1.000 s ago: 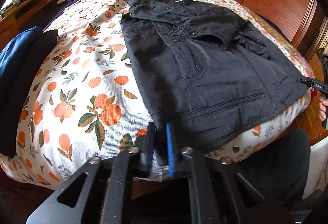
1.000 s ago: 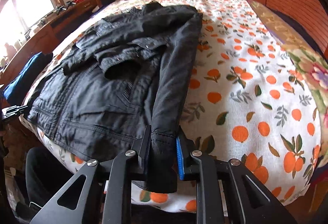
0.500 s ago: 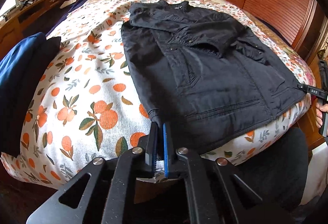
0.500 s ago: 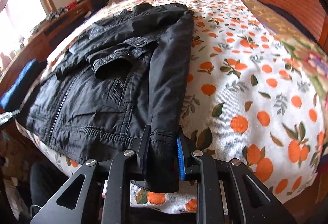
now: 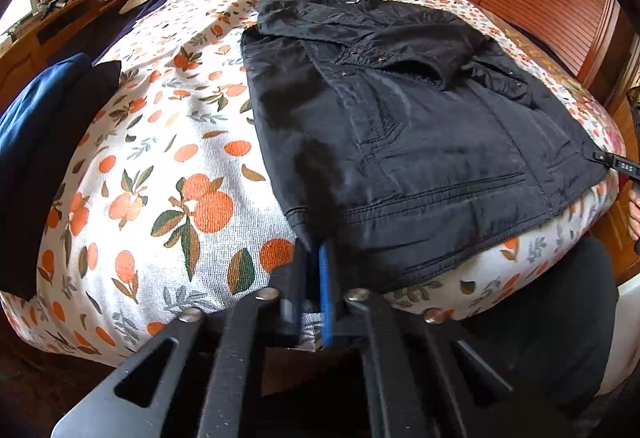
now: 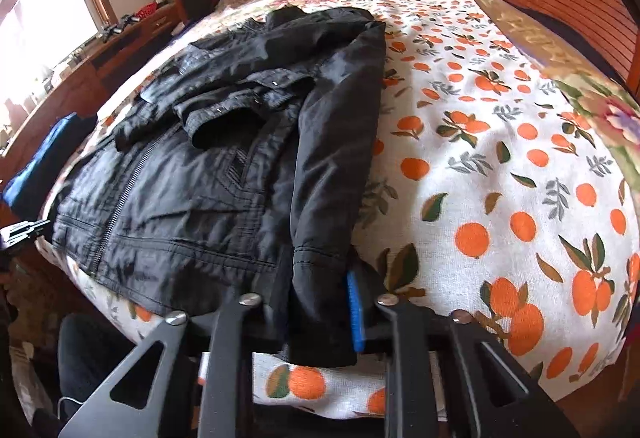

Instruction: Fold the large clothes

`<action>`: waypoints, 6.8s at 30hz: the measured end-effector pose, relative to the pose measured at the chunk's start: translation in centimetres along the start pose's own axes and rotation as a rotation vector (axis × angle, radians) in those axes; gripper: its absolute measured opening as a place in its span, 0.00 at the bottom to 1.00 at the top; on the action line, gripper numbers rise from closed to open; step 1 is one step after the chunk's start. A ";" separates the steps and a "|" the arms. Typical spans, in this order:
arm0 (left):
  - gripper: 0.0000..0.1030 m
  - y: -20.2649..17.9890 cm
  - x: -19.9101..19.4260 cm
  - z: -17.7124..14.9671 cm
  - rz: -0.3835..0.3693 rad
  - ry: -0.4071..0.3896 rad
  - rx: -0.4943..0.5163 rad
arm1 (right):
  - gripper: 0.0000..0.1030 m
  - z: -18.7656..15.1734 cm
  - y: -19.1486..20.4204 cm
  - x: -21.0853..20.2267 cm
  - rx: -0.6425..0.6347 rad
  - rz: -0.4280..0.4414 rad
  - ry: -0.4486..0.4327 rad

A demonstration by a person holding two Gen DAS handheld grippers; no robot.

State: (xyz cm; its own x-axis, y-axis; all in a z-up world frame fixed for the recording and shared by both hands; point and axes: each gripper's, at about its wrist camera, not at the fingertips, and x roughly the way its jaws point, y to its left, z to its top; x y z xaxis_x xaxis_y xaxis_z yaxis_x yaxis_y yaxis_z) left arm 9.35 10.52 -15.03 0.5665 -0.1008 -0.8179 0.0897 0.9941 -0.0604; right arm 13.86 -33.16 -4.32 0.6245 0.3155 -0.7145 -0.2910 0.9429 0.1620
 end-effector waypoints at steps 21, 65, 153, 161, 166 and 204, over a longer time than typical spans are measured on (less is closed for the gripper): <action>0.02 -3.2 -19.2 5.6 -0.021 -0.446 0.045 | 0.13 3.0 3.6 -17.1 -0.110 0.122 -0.353; 0.04 3.9 0.3 17.2 0.121 -0.239 -0.037 | 0.15 11.5 -0.5 12.9 -0.034 0.076 -0.171; 0.67 6.0 12.7 14.6 0.061 0.016 -0.180 | 0.50 14.5 -4.5 17.6 -0.031 -0.011 0.038; 0.10 4.9 11.6 14.4 0.013 0.009 -0.141 | 0.14 14.5 -3.5 16.1 -0.091 -0.009 0.015; 0.08 3.8 8.2 14.2 0.032 -0.057 -0.089 | 0.11 14.6 -3.5 12.9 -0.084 0.018 -0.048; 0.52 3.9 -5.2 3.2 0.021 -0.211 -0.104 | 0.50 8.9 6.7 1.3 -0.252 -0.140 -0.074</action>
State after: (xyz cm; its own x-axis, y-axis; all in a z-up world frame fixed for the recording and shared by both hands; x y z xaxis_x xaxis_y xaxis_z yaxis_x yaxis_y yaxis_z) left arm 9.41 14.84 -9.17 0.7268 -0.0750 -0.6827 -0.0030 0.9937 -0.1124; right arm 19.22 -25.50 1.89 0.7193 0.2002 -0.6652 -0.3638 0.9243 -0.1152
